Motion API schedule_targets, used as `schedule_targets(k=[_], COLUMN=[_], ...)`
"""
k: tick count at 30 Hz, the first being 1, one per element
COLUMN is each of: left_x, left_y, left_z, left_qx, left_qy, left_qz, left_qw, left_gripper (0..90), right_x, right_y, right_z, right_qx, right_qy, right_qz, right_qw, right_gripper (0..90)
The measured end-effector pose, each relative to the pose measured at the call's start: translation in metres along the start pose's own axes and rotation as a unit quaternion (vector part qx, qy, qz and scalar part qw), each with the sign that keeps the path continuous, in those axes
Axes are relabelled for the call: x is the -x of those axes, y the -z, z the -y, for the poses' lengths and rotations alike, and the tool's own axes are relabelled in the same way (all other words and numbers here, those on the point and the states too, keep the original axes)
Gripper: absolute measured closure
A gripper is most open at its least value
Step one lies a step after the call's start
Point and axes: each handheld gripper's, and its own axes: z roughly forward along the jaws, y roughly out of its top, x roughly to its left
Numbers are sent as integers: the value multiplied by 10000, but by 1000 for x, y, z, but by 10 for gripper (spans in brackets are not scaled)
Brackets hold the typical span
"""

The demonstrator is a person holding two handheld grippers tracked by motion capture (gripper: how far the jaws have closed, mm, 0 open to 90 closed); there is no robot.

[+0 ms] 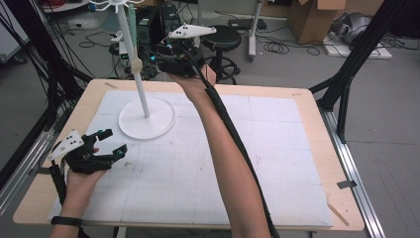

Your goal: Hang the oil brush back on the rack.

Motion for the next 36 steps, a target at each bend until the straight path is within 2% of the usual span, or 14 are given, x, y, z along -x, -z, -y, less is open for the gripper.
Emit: schedule_targets(k=[3,7,14,18,21,24,25,26,28,29,30,31,32,36], left_x=[0,-1,-3,-6,-7,-7,-7,-7,-8,-8,-8,-8,-9,-9], left_y=[0,-2,-2,-1,0,0,0,0,0,0,0,0,-1,-3], left_z=[0,1,1,1,0,-1,-2,-2,-3,-3,-3,-4,-4,-4], left_qx=[-8,12,23,10,22,13,9,-2,7,10,12,13,26,12], left_qy=[-5,49,57,52,29,1,-8,-16,-18,-1,-7,-3,-5,-27], left_qz=[3,15,-16,-82,-108,-137,-146,-155,-181,-194,-213,-221,-227,-240], left_qw=[10000,10000,10000,10000,9999,9999,9999,9999,9998,9998,9998,9998,9997,9997], left_gripper=[149,149,148,148,148,148,148,148,148,148,148,148,148,148], right_x=[3,5,10,12,12,11,11,11,12,14,14,18,18,23], right_y=[10,24,67,83,106,118,132,132,145,156,156,169,169,190], right_z=[4,11,35,46,65,74,85,85,98,111,111,129,129,160], right_qx=[-49,-81,-132,-212,-266,-394,-356,-356,-351,-369,-369,-388,-388,-413], right_qy=[-28,-10,38,68,103,85,88,88,57,-9,-9,-140,-140,-349], right_qz=[-65,-104,-184,-231,-345,-328,-360,-360,-347,-293,-293,-212,-212,-188], right_qw=[10000,9999,9997,9995,9990,9986,9987,9987,9988,9989,9989,9989,9989,9984], right_gripper=[493,448,351,317,282,251,252,252,250,235,235,223,223,213])
